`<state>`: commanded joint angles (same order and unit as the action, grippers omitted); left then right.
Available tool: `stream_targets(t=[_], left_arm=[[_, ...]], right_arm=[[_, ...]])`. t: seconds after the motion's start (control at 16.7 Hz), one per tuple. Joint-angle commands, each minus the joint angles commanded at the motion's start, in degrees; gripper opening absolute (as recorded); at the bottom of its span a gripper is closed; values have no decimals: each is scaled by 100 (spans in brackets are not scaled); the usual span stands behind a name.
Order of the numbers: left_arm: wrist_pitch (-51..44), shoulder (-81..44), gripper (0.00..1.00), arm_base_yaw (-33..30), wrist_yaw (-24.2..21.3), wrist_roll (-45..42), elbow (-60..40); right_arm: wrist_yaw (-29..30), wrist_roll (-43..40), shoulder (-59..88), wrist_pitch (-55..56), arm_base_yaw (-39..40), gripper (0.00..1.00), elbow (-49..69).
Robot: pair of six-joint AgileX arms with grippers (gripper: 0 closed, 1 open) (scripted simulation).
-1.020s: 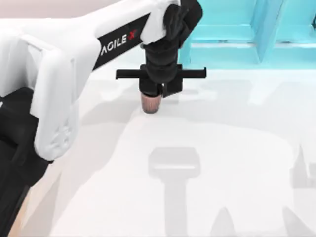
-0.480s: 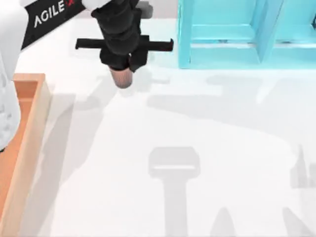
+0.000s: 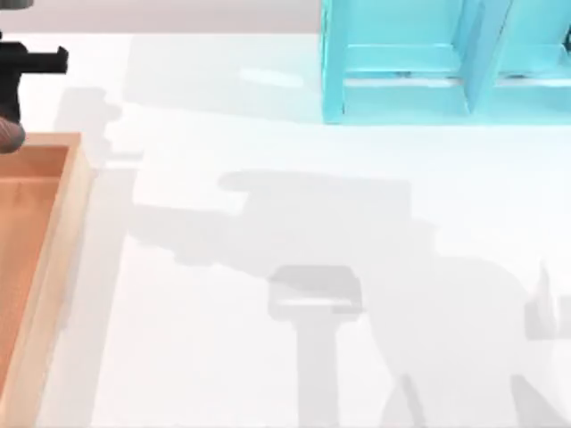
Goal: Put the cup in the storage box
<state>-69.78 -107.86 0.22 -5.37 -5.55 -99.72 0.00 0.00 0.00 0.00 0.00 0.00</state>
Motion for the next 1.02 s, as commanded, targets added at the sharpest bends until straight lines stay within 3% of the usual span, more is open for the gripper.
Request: stream_targets(t=[0.36,0.78,1.02], left_arm=[[-728,1033,0,1366,69,-920,1018],[-659,1048,0,1416,89,-981,1143],[142,998,0,1468,76,-1006,1872]], right_arm=[[0,0,0,0,0,100,0],[0,0,0,0,0,100,0],[0,0,0,0,0,100,0]])
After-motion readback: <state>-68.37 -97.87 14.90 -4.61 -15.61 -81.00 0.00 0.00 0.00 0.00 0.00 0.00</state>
